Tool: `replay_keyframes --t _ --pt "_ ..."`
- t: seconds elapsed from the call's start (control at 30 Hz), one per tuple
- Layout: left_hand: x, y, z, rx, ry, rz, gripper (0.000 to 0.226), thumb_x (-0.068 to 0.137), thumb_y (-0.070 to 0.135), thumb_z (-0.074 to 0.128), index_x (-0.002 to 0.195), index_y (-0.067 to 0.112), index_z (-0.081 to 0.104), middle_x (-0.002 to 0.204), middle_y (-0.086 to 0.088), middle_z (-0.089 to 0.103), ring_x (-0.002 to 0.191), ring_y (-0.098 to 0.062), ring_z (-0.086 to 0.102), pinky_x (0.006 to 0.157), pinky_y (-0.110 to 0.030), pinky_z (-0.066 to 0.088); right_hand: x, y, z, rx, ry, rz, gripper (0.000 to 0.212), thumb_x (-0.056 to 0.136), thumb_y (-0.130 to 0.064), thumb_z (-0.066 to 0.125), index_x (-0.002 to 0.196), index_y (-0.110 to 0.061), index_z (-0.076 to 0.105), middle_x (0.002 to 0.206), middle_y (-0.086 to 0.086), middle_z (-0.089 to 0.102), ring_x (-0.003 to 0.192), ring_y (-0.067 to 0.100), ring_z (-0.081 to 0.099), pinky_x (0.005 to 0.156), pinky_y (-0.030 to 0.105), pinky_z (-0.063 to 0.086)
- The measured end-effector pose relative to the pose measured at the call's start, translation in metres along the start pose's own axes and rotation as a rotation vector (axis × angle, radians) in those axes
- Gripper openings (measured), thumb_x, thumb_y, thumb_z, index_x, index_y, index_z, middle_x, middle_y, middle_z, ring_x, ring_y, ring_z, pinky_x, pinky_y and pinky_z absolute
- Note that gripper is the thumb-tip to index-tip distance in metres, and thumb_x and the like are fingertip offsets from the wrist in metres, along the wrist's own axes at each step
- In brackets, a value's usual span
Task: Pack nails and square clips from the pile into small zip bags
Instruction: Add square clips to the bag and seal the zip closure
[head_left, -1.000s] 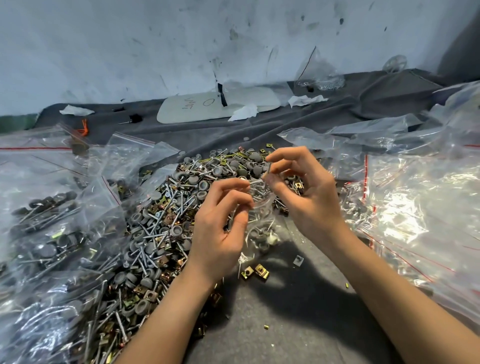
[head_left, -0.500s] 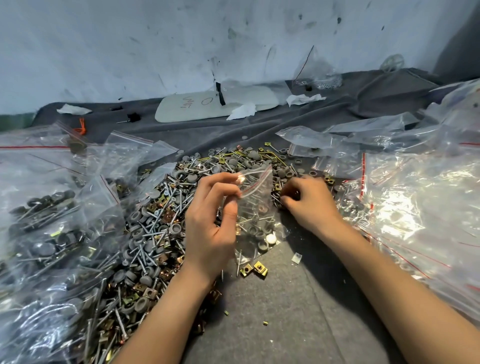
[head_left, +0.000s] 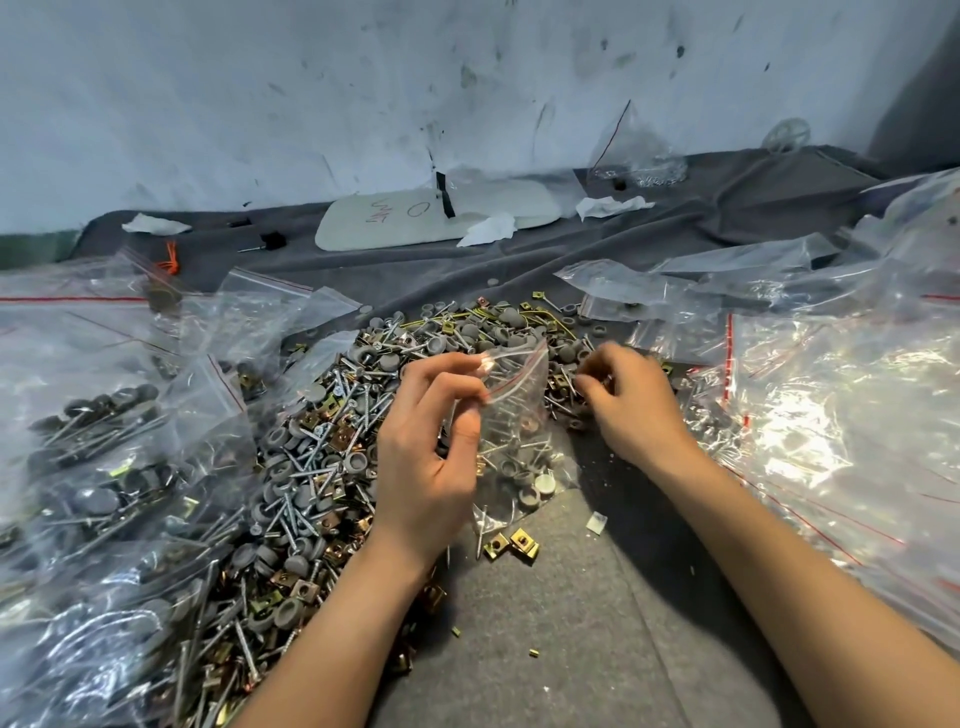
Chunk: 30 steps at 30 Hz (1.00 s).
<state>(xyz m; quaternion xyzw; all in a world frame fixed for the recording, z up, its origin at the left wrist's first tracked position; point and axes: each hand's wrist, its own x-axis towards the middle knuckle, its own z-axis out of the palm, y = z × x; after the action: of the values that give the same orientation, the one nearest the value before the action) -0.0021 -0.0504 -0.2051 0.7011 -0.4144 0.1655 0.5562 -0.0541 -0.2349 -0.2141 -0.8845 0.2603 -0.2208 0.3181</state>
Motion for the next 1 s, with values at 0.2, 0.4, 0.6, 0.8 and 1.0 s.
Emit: replay_keyframes --t 0.2,0.4,0.6,0.8,1.0 --pt "-0.001 -0.001 0.001 0.059 -0.173 0.047 0.021 0.084 0.016 0.045 0.088 0.004 0.062 0.111 -0.004 0.057 0.105 -0.003 0.053 0.090 -0.013 0.042 -0.014 -0.026 -0.021 0.709 0.112 -0.268 0.023 0.093 -0.009 0.057 0.097 -0.031 0.062 0.085 -0.002 0.063 0.079 0.007 0.059 0.070 0.014 0.046" --pt "-0.001 -0.001 0.002 0.074 -0.203 0.066 0.020 0.084 0.016 0.046 0.088 0.004 0.062 0.112 -0.005 0.058 0.105 -0.010 0.056 0.090 -0.017 0.043 -0.024 -0.038 -0.017 0.737 0.009 -0.391 0.031 0.094 -0.007 0.055 0.118 -0.027 0.059 0.087 -0.010 0.056 0.083 0.003 0.057 0.078 0.018 0.046" --pt "-0.001 -0.001 0.002 0.078 -0.188 0.062 0.020 0.085 0.015 0.046 0.088 0.005 0.063 0.111 -0.005 0.058 0.104 -0.010 0.056 0.089 -0.015 0.041 -0.026 -0.039 -0.014 0.726 -0.088 -0.347 0.021 0.096 -0.004 0.051 0.104 -0.016 0.065 0.104 0.001 0.069 0.101 0.012 0.062 0.088 0.024 0.048" --pt "-0.001 0.000 0.001 0.078 -0.153 0.035 0.012 0.085 0.004 0.051 0.087 0.003 0.063 0.109 -0.005 0.059 0.103 -0.006 0.056 0.087 -0.013 0.041 -0.026 -0.037 -0.013 0.806 -0.167 -0.312 0.016 0.092 -0.007 0.057 0.097 -0.021 0.063 0.099 0.000 0.067 0.096 0.009 0.063 0.082 0.021 0.048" --pt "0.000 0.003 0.001 0.083 -0.091 0.016 0.012 0.083 -0.002 0.051 0.086 0.002 0.062 0.106 -0.007 0.059 0.098 -0.001 0.054 0.083 -0.008 0.039 -0.017 -0.025 -0.013 0.709 0.083 -0.098 0.013 0.090 -0.009 0.060 0.093 -0.021 0.066 0.095 -0.002 0.069 0.093 0.014 0.064 0.085 0.031 0.051"
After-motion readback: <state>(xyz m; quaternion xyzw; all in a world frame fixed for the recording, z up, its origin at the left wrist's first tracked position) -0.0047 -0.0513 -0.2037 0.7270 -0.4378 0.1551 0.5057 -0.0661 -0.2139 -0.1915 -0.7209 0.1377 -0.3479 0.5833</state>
